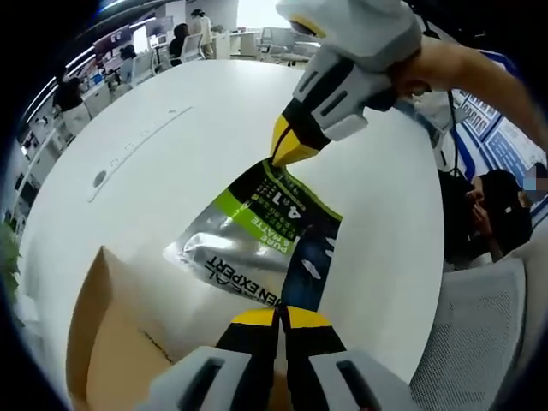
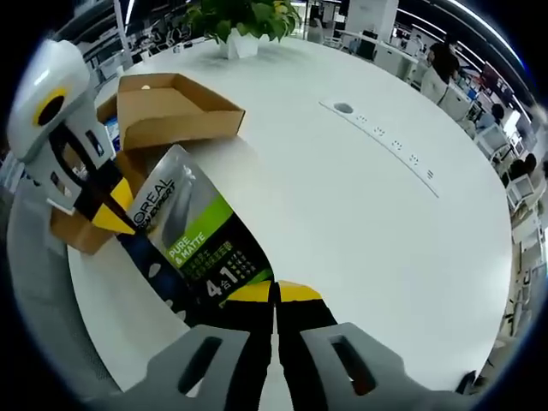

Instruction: Operate the shoe box by opening the lid, removing the specified soft item, and placing it in the target area until the item is outside and the box remains undamaged.

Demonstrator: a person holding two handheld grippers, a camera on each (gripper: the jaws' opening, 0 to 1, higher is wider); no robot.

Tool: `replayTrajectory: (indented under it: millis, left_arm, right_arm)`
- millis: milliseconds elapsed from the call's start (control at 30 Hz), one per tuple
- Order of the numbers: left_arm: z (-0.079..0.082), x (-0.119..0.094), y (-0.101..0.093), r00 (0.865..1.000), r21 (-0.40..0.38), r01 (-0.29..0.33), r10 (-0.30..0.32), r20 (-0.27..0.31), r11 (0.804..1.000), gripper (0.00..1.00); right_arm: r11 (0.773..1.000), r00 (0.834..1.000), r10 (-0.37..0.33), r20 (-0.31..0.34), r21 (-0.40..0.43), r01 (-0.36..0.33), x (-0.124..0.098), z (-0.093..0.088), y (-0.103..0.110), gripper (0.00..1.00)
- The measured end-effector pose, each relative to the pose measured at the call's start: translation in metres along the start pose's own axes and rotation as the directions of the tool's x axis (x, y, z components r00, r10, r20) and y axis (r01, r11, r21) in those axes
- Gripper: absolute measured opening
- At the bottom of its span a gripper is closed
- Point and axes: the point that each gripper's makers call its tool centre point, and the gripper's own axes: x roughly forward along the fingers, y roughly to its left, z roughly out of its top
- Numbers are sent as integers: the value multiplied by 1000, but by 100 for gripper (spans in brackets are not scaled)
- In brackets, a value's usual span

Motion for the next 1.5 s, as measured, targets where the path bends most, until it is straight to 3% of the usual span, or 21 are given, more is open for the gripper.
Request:
replayTrajectory:
  millis: [833,1233,1500]
  left_arm:
    - [-14,25,9,992,154,-40,58,-115,987,3]
    - [-14,24,9,990,155,-45,65,-122,987,6]
    - [-11,12,8,990,186,-62,83,-110,981,12]
  right_arm:
    - [1000,999,23,49,1,-23,28,-6,-5,0]
    - [1000,999,7,52,-18,-6,28,-12,-8,3]
    - [1000,999,5,44,-12,-5,26,-14,-7,3]
